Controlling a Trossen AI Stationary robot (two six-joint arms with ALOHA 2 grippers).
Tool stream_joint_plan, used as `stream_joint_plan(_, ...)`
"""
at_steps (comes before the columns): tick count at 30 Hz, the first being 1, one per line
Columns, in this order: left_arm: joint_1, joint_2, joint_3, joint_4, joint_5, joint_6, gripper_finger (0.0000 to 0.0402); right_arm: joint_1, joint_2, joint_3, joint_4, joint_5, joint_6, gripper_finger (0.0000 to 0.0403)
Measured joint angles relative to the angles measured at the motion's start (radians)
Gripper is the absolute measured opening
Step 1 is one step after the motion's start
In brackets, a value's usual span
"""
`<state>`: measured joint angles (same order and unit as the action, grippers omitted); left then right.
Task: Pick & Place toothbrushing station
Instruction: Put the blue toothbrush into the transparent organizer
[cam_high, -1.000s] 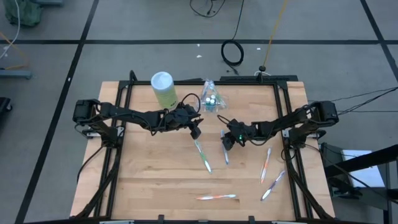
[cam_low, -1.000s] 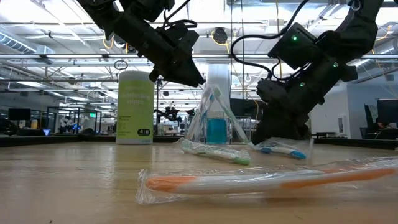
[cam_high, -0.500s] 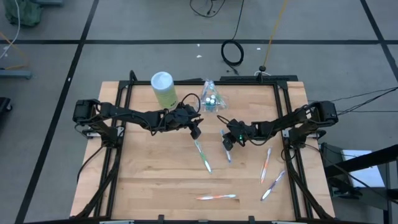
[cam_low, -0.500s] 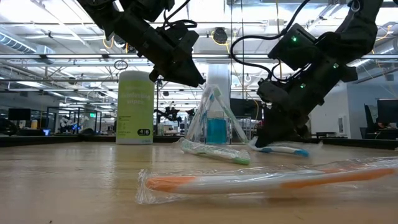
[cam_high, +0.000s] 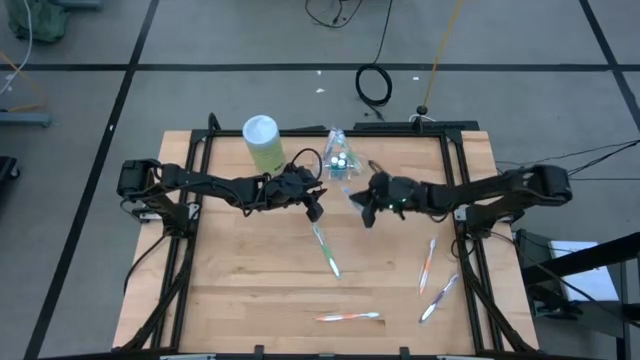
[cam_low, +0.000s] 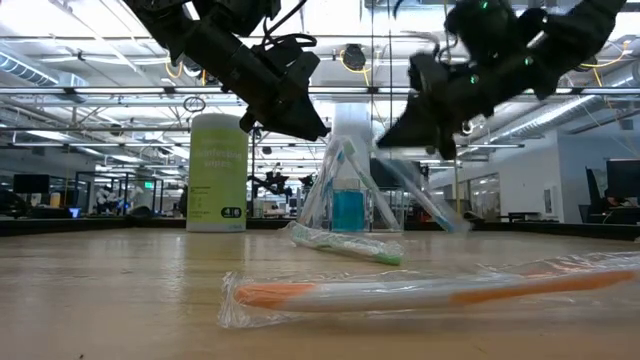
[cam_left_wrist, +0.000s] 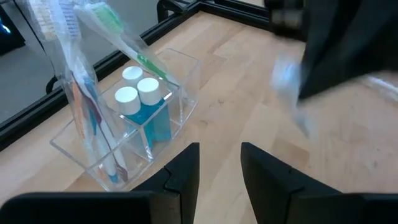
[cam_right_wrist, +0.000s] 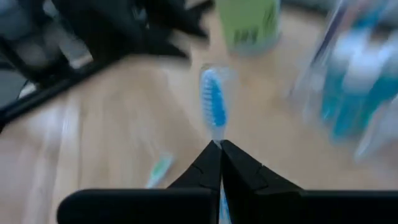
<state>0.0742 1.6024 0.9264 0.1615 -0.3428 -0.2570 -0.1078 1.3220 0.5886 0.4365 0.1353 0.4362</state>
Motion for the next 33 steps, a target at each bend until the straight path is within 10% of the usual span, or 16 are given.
stream_joint_plan(10, 0.000, 0.000, 0.000, 0.017, 0.000, 0.011, 0.0124, -0.069, -0.091, 0.026, 0.354, 0.255, -0.587, 0.0000)
stream_joint_plan(33, 0.000, 0.000, 0.000, 0.023, 0.000, 0.017, 0.0124, -0.306, 0.211, 0.026, 0.741, 0.152, -0.577, 0.0000)
